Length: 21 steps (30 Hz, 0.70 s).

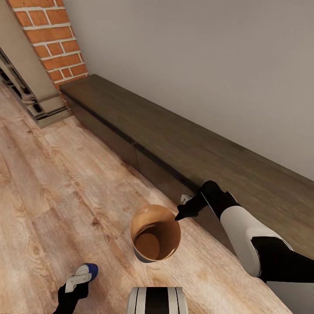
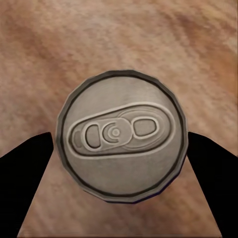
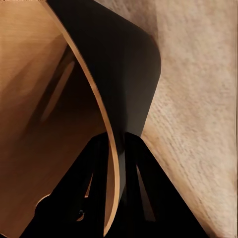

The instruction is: Put the three can of soda from the living room inside the tash can in the kitchen.

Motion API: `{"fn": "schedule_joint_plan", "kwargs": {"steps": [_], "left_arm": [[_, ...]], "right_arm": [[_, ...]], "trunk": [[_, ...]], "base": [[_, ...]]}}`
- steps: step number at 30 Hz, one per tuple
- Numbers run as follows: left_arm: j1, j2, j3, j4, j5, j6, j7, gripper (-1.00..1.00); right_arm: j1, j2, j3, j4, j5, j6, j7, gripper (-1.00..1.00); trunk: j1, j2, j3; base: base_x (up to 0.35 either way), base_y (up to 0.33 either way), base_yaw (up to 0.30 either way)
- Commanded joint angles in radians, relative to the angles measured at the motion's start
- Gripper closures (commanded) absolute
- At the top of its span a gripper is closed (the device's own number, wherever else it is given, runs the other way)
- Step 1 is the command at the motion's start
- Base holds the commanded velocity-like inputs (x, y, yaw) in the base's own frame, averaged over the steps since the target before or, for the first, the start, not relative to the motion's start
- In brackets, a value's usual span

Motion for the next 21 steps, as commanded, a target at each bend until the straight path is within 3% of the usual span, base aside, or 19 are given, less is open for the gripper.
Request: {"fn": "schedule_joint_plan", "kwargs": {"steps": [1, 14, 21], "left_arm": [[0.000, 0.000, 0.000, 0.002, 0.001, 0.000, 0.001, 1.00], [0.000, 0.000, -0.001, -0.002, -0.001, 0.002, 0.001, 1.00], [0.000, 0.000, -0.003, -0.002, -0.002, 0.027, 0.001, 1.00]], "right_arm": [[0.001, 0.001, -0.005, 0.063, -0.016, 0.013, 0.005, 1.00], [0.002, 0.010, -0.003, 0.062, -0.016, 0.013, 0.005, 1.00], [0.002, 0.011, -0.003, 0.063, -0.016, 0.013, 0.005, 1.00]], "trunk": [[0.045, 0.000, 0.000], [0.045, 0.000, 0.000], [0.042, 0.002, 0.027]], "base": [[0.000, 0.000, 0.000], [0.000, 0.000, 0.000], [0.000, 0.000, 0.000]]}}
